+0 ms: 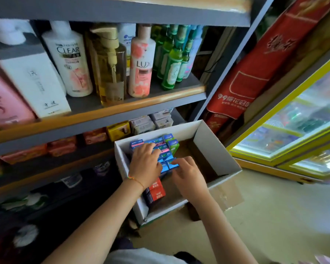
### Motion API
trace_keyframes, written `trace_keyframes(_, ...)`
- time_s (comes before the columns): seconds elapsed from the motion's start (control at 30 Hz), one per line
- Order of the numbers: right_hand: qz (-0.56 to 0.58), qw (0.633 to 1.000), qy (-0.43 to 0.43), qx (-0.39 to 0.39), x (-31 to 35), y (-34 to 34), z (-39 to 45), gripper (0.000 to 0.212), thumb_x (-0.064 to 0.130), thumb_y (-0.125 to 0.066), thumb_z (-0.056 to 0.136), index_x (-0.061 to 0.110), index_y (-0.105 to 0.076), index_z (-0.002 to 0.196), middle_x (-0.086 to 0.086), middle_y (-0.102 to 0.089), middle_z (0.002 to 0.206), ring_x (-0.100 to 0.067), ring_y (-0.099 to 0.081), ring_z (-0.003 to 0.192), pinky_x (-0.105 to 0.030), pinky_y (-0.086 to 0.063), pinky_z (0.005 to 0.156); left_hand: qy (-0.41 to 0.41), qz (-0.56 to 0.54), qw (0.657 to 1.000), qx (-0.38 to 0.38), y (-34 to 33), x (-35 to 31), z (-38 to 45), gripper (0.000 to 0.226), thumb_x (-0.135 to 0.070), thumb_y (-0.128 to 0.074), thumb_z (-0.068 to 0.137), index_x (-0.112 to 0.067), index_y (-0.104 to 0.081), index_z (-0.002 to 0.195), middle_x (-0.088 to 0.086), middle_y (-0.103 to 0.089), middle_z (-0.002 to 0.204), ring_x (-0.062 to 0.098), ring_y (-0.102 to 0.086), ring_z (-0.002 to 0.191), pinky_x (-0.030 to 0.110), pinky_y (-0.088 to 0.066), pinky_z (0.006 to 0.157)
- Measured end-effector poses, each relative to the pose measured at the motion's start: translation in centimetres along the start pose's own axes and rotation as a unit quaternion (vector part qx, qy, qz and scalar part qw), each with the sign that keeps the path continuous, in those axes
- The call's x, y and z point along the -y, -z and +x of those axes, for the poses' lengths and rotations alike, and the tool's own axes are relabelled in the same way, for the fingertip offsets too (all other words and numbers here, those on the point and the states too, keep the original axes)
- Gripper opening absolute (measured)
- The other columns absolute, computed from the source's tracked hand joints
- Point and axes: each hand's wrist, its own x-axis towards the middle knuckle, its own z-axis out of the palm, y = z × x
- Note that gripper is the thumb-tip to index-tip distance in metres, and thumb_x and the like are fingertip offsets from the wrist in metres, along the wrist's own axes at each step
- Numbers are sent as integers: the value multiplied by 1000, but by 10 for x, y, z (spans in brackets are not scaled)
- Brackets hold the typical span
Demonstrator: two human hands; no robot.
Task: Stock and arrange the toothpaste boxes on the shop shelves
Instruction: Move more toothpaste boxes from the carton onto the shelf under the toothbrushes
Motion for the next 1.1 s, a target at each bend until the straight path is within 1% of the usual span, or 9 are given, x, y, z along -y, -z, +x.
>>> trace_keyframes(0.2,-189,981,27,39,-37,2,59,33,19,-60,89,16,-55,122,-7,-53,114,-30,-57,102,-38,-48,69,25,72,992,102,-31,-24,29,45,-27,-55,89,-23,-52,133,3,-49,137,27,-48,125,44,-27,110)
trace_keyframes(0.4,-223,952,132,164,-66,-10,112,69,25,-65,90,27,-29,148,-4,-31,151,-27,-39,133,-40,-49,96,82,119,984,102,-45,-47,36,39,-26,-49,96,-27,-57,135,3,-47,144,27,-39,134,45,-21,115)
trace_keyframes(0.67,-162,936,253,181,-115,-5,132,39,11,-62,85,12,-51,122,-8,-63,114,-31,-59,110,-43,-51,79,211,92,971,58,-55,-81,46,38,-13,-57,89,-26,-65,124,1,-57,135,25,-49,129,42,-26,115)
trace_keyframes(0.73,-139,935,253,203,-124,9,138,41,10,-59,88,12,-47,127,-10,-62,117,-31,-57,111,-41,-49,82,240,74,966,59,-57,-88,45,40,-9,-58,88,-23,-64,126,1,-55,138,23,-46,132,42,-22,117)
trace_keyframes(0.83,-102,937,251,219,-123,41,157,34,19,-55,94,16,-41,125,-9,-62,116,-29,-60,104,-39,-50,79,278,50,954,98,-49,-99,48,42,-29,-56,92,-22,-56,134,0,-46,146,21,-37,138,38,-17,119)
trace_keyframes(0.9,-64,936,266,220,-114,64,170,25,24,-50,98,15,-43,121,-9,-62,113,-31,-62,96,-39,-50,73,295,-5,950,105,-39,-114,57,58,-46,-56,92,-22,-46,143,-2,-39,152,20,-31,142,33,-19,119)
trace_keyframes(0.97,21,943,249,220,-102,82,184,21,23,-49,100,14,-50,118,-8,-62,109,-29,-62,92,-35,-46,70,325,-183,925,72,-28,-138,69,72,-54,-66,86,-28,-39,147,-12,-41,146,13,-37,139,27,-28,114)
trace_keyframes(1.03,131,947,202,213,-89,93,194,15,23,-52,100,14,-57,111,-2,-65,91,-22,-61,80,-31,-42,66,345,-360,867,24,-20,-157,80,67,-52,-77,77,-36,-48,135,-17,-58,129,8,-59,116,29,-46,101)
trace_keyframes(1.1,224,944,130,204,-79,93,201,15,27,-53,100,16,-62,104,4,-64,83,-17,-62,73,-30,-47,64,386,-462,797,-28,-14,-163,85,45,-34,-79,81,-24,-58,119,-2,-72,101,16,-70,79,32,-57,78)
